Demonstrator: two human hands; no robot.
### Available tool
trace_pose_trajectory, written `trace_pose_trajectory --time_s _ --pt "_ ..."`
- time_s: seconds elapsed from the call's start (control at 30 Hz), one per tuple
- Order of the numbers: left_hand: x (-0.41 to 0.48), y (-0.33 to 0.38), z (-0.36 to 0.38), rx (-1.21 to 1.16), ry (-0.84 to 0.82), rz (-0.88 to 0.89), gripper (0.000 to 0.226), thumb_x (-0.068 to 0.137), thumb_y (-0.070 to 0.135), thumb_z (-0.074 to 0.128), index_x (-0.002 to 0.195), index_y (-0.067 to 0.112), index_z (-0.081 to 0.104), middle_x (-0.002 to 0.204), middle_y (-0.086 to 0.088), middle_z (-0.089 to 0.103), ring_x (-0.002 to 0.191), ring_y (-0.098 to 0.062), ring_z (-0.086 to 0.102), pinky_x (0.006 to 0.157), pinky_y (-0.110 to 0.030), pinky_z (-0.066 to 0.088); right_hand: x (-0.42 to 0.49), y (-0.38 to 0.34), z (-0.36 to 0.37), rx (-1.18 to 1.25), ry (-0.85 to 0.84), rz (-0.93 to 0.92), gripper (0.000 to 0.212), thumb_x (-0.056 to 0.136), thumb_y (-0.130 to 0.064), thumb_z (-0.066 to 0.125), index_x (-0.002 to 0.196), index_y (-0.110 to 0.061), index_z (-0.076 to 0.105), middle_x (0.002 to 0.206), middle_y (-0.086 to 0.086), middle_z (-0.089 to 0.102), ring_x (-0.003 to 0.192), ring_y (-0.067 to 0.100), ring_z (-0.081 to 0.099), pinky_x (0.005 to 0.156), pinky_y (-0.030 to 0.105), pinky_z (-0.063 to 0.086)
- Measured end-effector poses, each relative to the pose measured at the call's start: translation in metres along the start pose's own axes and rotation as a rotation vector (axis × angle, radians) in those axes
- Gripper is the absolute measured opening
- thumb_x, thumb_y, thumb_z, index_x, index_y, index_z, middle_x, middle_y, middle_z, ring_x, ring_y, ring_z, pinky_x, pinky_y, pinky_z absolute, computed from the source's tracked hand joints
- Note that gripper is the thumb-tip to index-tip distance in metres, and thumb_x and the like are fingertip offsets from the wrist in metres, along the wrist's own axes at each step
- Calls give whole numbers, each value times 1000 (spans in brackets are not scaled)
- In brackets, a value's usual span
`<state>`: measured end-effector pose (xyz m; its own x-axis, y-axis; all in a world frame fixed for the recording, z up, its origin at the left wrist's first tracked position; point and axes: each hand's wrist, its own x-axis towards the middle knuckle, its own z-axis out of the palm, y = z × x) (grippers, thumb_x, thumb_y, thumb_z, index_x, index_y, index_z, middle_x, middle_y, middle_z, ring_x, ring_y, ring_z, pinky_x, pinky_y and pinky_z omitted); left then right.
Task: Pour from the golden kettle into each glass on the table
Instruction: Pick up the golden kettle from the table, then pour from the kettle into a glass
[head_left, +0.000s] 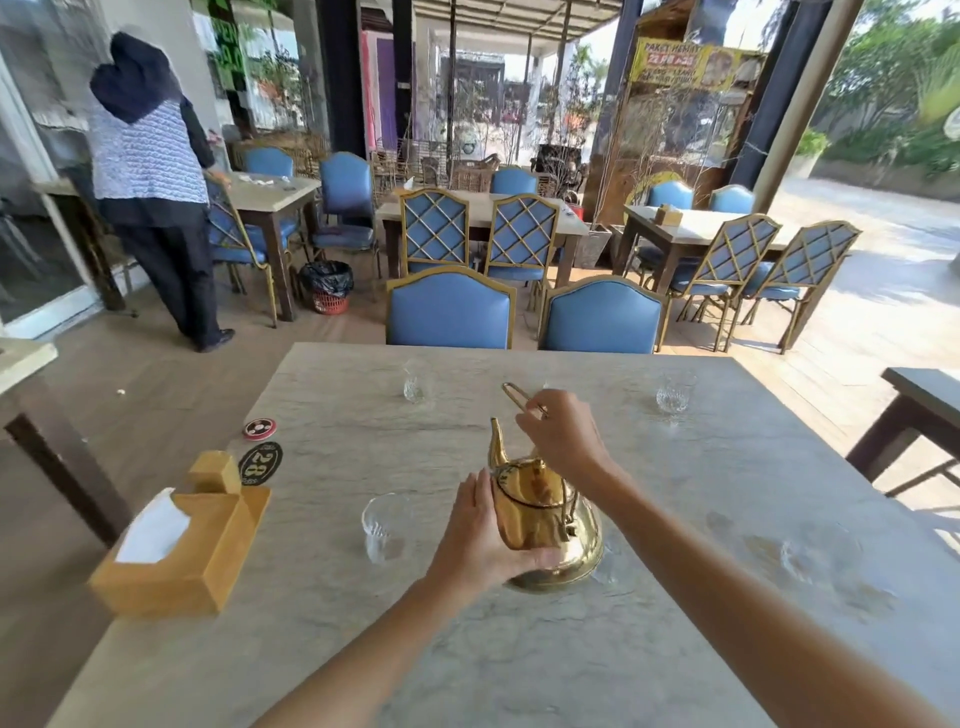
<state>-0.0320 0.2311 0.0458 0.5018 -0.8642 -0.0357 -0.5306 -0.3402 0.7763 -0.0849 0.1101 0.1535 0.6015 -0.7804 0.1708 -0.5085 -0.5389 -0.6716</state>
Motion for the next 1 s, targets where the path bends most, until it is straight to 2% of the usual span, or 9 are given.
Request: trace_pose_trajectory --time_s 0.1,0.17,0.23,0.3,0.47,0.67,0.87,0.93,1.0 --pt "-35 -19 8 -119 -4 -3 130 67 70 76 161 16 2 160 5 21 145 -6 22 115 -20 18 -29 -8 11 -54 -73 0 23 89 -12 59 102 6 65 91 20 70 77 35 67 67 40 53" --pt "-54 -28 8 -176 1 10 121 71 65 76 160 20 8 146 17 25 133 2 23 111 -16 19 -42 -14 17 -95 -119 -14 22 90 -12 60 98 7 66 84 17 68 72 32 65 62 35 50" --pt "-66 -36 6 -244 -4 13 107 72 64 76 155 28 18 141 20 30 131 2 32 116 -20 26 -49 -19 24 -138 -159 -39 19 90 -13 61 90 6 66 74 11 61 65 26 58 56 29 41" --pt "-76 -44 4 -297 -9 -3 94 68 69 77 143 35 31 140 15 44 129 -4 44 116 -32 39 -54 -25 31 -162 -187 -57 21 91 -14 61 87 6 66 71 10 58 61 24 54 49 28 36" --pt "-95 -56 -5 -338 18 -53 103 60 80 70 142 24 41 132 7 54 126 -12 52 111 -37 45 -59 -37 55 -229 -265 -89 23 93 -20 60 95 1 69 78 12 68 49 13 51 44 22 37" --pt "-103 -67 -18 -351 23 -130 114 52 90 67 141 23 43 130 2 57 122 -15 56 108 -39 48 -52 -58 78 -324 -339 -83 26 95 -22 58 89 1 68 71 3 58 49 7 49 47 23 36" --pt "-101 -68 -28 -378 -11 -206 128 39 96 64 140 21 43 130 -1 59 122 -20 57 107 -41 50 -43 -80 89 -398 -428 -38 25 94 -20 59 89 3 66 74 6 56 65 22 54 62 32 45" --pt "-101 -67 -32 -393 -9 -223 125 37 96 63 136 21 46 128 -1 59 119 -19 59 105 -39 51 -40 -86 91 -424 -446 -36 25 95 -19 59 79 0 61 67 4 51 61 21 53 60 31 45" --pt "-100 -66 -35 -409 -9 -231 122 38 96 64 134 22 47 126 0 60 118 -19 60 104 -38 52 -37 -92 92 -443 -463 -31 23 95 -18 59 81 0 60 65 1 48 60 19 52 59 28 44"
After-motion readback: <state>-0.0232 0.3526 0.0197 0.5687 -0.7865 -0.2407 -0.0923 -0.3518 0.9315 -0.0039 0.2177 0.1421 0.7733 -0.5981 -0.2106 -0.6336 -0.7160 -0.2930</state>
